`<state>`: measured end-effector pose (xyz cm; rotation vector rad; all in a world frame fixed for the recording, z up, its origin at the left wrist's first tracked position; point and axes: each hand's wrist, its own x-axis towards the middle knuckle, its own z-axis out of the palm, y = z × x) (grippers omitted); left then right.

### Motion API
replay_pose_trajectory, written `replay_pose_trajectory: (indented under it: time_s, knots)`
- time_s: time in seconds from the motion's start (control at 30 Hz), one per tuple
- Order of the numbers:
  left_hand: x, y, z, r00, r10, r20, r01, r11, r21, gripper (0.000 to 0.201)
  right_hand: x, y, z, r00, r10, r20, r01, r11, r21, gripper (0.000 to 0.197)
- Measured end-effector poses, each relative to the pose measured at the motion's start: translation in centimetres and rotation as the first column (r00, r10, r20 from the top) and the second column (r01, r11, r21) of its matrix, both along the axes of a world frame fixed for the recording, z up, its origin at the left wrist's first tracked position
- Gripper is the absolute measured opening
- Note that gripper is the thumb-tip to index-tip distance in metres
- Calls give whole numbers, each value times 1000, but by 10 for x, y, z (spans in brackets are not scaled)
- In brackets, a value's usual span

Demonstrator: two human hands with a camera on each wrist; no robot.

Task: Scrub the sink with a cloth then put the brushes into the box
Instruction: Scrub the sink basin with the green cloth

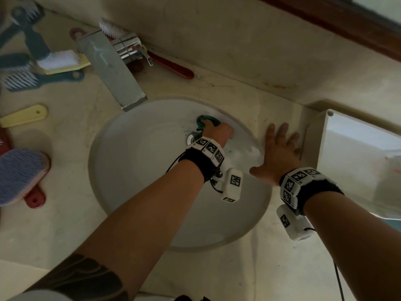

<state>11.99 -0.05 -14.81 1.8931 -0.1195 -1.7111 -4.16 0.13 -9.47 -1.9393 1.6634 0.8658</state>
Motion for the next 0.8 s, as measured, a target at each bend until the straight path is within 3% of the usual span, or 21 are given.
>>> replay_pose_trajectory:
  time_s: [0.17, 0.27, 0.43, 0.53, 0.67, 0.8]
  knots:
    - [-6, 2, 3, 997, -75, 3, 75, 995, -71, 93, -1, 1, 1, 1000, -2, 2, 2, 1000, -2, 130]
    - [-13, 5, 7, 999, -38, -26, 35, 994, -102, 95, -1, 1, 1, 1000, 3, 6, -3, 1000, -2, 129]
    - [-14, 10, -2, 998, 1, -55, -6, 996, -85, 79, 1, 1, -1, 1000, 8, -12, -8, 1000, 2, 130]
    - [-22, 19, 5, 997, -36, -71, 28, 994, -108, 78, 1, 1, 0, 1000, 18, -21, -18, 1000, 4, 129]
    - [-36, 15, 10, 991, -112, -69, 105, 990, -97, 94, -1, 0, 2, 1000, 18, -7, -18, 1000, 16, 130]
    - [-34, 10, 1, 985, -165, -57, 159, 984, -85, 81, 0, -2, 0, 1000, 25, -14, -25, 1000, 0, 131]
